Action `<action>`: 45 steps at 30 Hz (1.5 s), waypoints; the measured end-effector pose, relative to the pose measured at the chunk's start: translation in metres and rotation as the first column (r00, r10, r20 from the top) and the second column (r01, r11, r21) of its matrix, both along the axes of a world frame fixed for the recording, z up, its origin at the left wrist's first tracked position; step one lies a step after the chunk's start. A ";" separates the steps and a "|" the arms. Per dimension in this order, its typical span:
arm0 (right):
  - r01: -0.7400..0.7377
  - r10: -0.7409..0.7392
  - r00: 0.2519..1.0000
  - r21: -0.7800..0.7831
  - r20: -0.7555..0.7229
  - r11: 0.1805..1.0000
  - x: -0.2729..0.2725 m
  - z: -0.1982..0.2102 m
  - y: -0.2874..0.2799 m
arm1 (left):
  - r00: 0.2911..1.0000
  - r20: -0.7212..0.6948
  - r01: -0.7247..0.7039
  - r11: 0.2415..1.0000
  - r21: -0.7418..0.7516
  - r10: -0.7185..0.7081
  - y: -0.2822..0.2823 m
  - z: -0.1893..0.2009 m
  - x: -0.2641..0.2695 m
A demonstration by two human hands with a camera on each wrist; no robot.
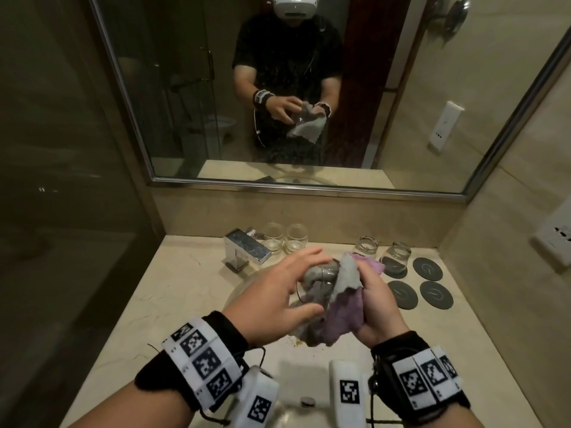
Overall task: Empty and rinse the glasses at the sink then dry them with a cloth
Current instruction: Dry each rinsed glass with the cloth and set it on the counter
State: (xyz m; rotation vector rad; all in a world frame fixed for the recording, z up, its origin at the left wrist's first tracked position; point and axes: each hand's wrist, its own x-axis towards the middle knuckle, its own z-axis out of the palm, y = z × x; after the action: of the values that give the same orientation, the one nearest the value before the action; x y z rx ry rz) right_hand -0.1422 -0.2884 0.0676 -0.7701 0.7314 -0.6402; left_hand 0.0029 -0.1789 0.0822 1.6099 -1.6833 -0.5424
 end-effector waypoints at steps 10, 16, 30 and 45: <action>0.013 -0.013 1.000 0.047 -0.016 0.999 0.001 0.000 0.003 | 0.993 0.118 0.010 0.996 -0.086 0.000 -0.002 -0.004 -0.004; 0.243 -0.252 0.967 -0.189 -0.025 0.951 -0.003 -0.011 0.004 | 0.895 -0.384 -0.133 0.956 0.261 0.229 -0.009 -0.005 -0.003; 0.176 -0.191 0.980 -0.216 -0.050 0.960 -0.003 -0.008 0.007 | 0.992 -0.069 -0.104 0.992 0.071 0.109 -0.011 -0.008 -0.004; -0.002 0.000 0.995 -0.023 -0.102 1.000 0.007 0.012 0.000 | 0.997 0.036 -0.064 0.996 -0.056 0.066 -0.003 -0.001 0.000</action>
State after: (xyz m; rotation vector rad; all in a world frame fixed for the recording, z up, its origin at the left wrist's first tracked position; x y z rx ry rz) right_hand -0.1356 -0.2889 0.0794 -0.8289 0.8185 -0.6123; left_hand 0.0025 -0.1814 0.0807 1.6389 -1.6529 -0.4326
